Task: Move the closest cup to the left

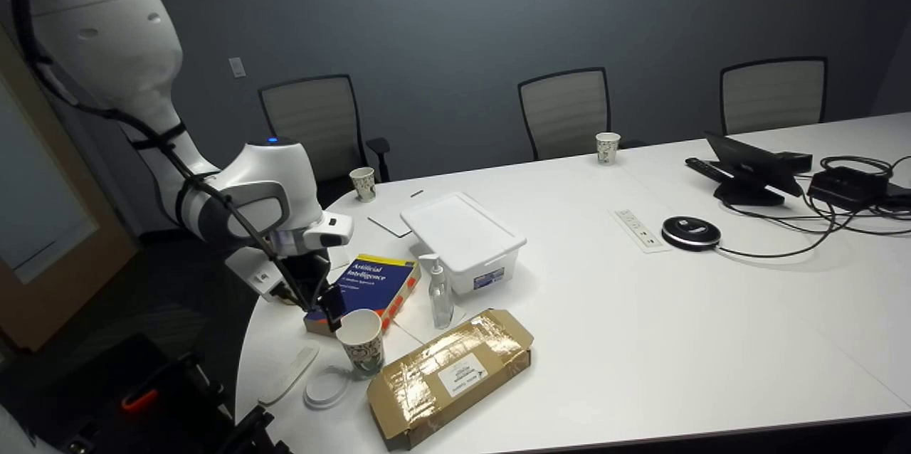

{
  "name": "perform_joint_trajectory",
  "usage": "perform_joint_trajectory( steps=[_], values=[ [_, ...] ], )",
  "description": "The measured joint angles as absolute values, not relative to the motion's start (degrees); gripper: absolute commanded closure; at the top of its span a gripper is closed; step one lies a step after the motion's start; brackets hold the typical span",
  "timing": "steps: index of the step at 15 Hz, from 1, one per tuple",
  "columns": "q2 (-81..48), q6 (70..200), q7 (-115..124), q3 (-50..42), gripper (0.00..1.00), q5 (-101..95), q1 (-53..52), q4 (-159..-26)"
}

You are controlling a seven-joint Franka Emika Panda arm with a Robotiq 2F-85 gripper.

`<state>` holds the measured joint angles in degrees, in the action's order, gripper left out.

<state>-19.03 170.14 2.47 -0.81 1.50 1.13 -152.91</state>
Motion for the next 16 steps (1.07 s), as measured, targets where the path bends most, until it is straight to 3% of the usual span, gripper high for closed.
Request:
perform_joint_trajectory(
  steps=[7, 8, 10, 16],
  values=[
    [-30.3, 171.4, 2.3, 0.5, 0.00, 1.5, 1.8, -143.6],
    [-31.1, 171.4, 2.3, 0.5, 0.25, 1.5, 1.8, -142.7],
    [-32.1, 171.4, 2.3, 0.4, 0.34, 1.4, 1.8, -141.4],
    [-32.6, 171.4, 2.3, -0.8, 0.81, 1.3, 1.8, -141.1]
  ],
)
